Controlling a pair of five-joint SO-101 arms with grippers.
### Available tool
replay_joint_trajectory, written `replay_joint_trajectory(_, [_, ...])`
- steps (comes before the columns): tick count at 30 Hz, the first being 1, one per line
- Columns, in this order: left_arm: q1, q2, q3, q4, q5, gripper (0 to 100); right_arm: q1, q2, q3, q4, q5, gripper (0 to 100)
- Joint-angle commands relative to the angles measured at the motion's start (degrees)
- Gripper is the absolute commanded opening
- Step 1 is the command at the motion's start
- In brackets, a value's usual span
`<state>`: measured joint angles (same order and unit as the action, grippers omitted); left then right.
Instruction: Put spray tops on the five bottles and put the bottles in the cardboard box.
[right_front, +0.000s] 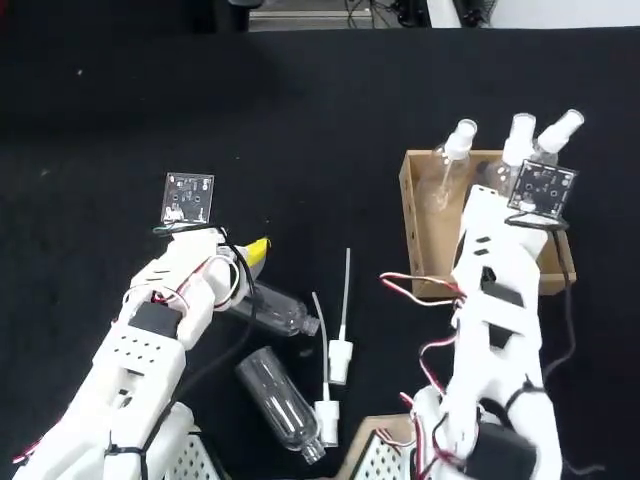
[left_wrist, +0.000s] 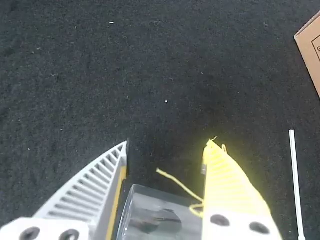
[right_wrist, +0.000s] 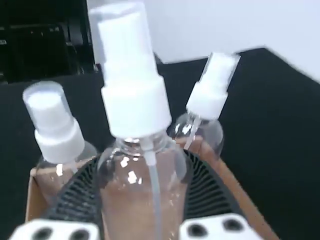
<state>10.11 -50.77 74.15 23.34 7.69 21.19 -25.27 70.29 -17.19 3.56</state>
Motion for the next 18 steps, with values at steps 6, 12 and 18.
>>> replay_joint_trajectory(6, [0.3,-0.4,-0.6,-1.1,0.0,23,-0.4,11.8,-8.6,-6.4,-0.1,1.0])
replay_joint_trajectory(12, [0.3,-0.4,-0.6,-1.1,0.0,23,-0.7,18.5,-8.9,-13.5,-0.1,1.0])
replay_joint_trajectory(18, [0.3,-0.4,-0.6,-1.1,0.0,23,-0.5,24.8,-8.9,-21.5,-0.1,1.0])
